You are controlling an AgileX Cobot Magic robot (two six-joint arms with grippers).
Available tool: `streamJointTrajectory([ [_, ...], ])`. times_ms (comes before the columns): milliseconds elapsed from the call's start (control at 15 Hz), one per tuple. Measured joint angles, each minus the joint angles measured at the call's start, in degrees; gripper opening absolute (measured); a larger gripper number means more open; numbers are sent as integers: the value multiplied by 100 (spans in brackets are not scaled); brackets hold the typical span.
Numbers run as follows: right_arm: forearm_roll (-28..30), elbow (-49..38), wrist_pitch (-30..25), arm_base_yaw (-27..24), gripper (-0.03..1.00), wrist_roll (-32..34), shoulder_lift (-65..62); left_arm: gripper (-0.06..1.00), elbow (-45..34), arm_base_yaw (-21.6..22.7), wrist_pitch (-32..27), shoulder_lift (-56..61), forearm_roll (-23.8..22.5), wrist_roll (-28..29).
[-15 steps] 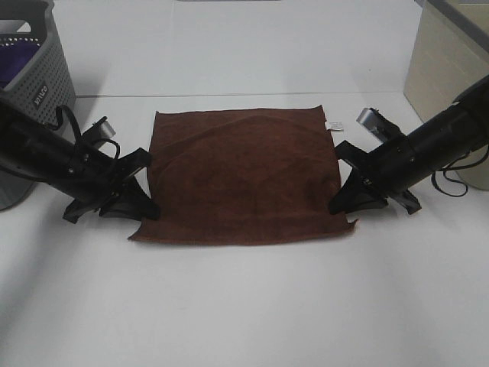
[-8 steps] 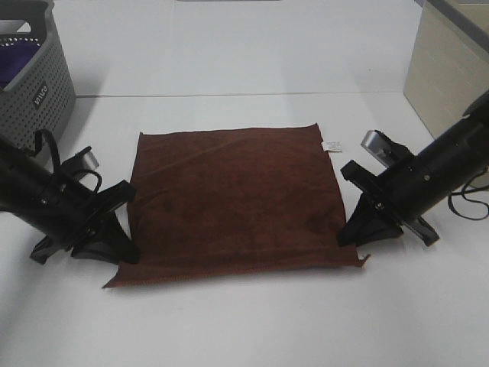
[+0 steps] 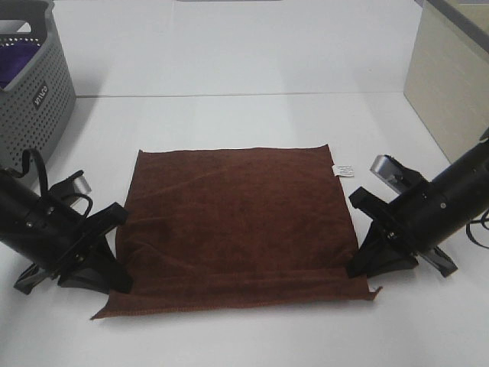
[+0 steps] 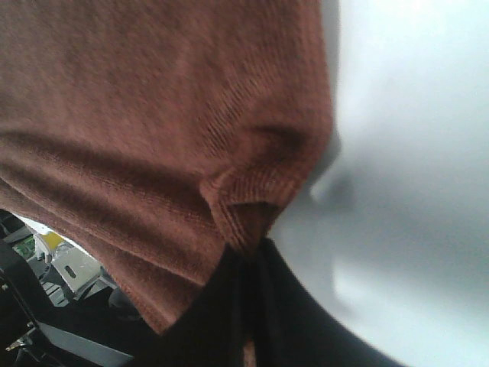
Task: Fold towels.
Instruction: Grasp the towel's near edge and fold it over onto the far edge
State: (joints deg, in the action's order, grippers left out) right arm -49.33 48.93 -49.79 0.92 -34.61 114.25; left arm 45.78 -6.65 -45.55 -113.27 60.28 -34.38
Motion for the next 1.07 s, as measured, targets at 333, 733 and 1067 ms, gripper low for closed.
streamJointTrajectory([
  [333, 29, 1427, -252, 0, 0, -11, 6, 0, 1220, 0, -92, -6, -120, 521],
  [733, 52, 3340, -487, 0, 0, 241, 882, 0, 3174, 0, -120, -722, -1020, 1662],
  [1067, 292, 4521, -487, 0, 0, 430, 1644, 0, 4555, 0, -120, -1478, -1215, 1851],
])
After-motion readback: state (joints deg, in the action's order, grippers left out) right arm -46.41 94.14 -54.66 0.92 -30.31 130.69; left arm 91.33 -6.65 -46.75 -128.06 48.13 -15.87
